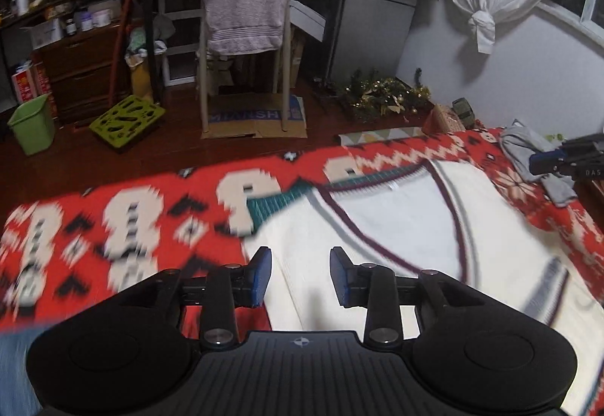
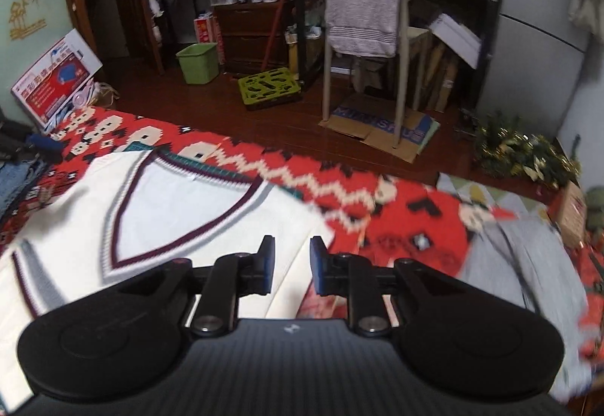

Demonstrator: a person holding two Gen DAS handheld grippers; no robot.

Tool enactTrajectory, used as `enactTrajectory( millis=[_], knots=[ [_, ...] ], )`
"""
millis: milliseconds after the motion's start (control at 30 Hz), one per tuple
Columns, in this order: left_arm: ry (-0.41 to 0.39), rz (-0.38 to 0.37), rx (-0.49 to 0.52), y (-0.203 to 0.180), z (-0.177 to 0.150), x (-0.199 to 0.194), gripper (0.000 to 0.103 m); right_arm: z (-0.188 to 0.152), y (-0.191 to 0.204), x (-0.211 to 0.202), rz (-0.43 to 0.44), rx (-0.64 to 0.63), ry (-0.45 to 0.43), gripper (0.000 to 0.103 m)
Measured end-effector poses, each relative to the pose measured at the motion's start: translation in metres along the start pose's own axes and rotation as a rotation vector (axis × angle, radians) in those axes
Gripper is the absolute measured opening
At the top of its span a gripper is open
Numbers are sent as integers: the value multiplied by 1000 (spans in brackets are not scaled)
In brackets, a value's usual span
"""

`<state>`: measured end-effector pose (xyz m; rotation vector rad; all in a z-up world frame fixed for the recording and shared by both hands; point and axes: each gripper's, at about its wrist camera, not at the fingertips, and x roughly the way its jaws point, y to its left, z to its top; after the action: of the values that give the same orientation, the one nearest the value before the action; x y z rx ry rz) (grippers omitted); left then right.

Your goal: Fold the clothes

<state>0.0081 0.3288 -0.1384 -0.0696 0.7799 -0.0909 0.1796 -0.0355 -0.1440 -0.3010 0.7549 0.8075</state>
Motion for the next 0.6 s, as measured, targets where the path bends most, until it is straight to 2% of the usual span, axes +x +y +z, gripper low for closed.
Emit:
enactTrajectory(
  millis=[100, 233, 433, 600],
  knots=[
    [9, -5, 77, 8, 17, 31, 35, 16, -12, 33, 24, -35, 22, 22],
    [33, -57, 141, 14, 28, 61, 35, 32, -20, 73, 60, -88, 67, 22],
    [94, -131, 232, 13, 28, 84, 35, 38, -14, 114, 122, -184, 145, 22],
    [100, -164, 262, 17, 26, 92, 33, 38, -17, 125, 162, -167, 162, 21]
  ],
)
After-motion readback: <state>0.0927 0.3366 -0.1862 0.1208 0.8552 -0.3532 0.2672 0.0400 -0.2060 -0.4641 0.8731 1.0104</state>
